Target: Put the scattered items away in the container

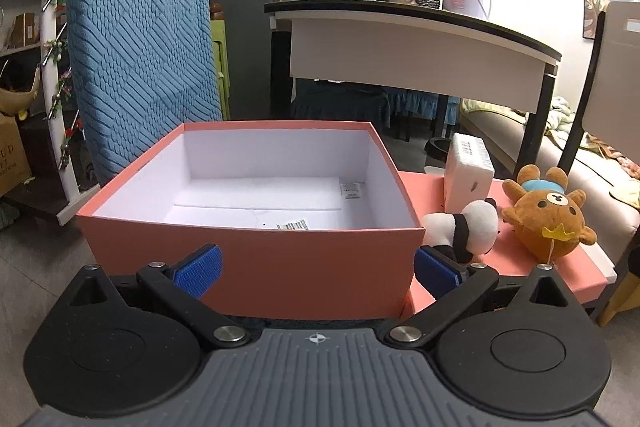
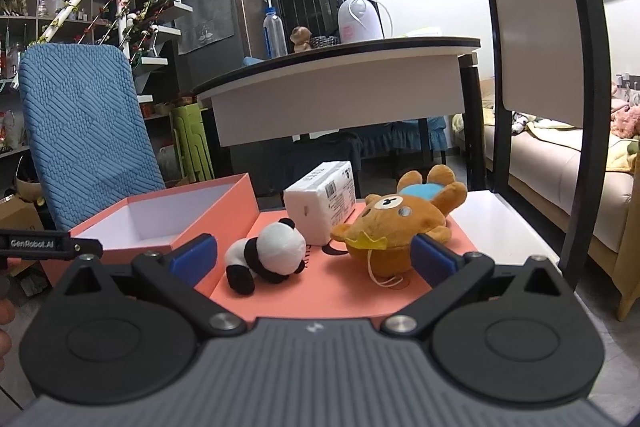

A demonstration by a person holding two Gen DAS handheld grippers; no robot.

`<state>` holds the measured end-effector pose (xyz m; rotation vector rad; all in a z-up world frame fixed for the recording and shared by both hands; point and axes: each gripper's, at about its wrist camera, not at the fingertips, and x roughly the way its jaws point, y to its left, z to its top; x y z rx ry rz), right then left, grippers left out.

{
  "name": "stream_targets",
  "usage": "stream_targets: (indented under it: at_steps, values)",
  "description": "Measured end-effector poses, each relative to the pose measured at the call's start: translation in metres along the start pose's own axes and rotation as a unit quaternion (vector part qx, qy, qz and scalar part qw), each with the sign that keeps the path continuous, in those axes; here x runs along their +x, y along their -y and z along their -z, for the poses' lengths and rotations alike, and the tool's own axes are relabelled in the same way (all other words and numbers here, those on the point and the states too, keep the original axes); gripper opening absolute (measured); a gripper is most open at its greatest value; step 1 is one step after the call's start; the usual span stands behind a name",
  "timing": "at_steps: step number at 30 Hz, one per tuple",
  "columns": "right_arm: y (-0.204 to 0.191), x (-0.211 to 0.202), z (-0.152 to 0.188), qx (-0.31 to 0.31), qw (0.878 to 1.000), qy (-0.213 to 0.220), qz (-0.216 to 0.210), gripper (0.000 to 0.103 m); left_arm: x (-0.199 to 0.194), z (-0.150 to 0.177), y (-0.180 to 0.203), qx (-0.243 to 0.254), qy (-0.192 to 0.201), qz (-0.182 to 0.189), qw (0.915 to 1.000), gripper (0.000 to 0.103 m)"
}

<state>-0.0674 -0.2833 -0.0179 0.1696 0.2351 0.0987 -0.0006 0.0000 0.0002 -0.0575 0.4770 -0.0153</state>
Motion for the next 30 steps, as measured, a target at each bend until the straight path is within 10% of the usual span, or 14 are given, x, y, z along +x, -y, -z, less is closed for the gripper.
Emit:
stream_targets:
  at_steps: [30]
  values:
    - [-0.008,-0.002,0.004,0.008,1.0,0.016,0.016,0.103,-0.007,0.012,-0.005,0.046,0.012,-0.04,0.9981,0.103]
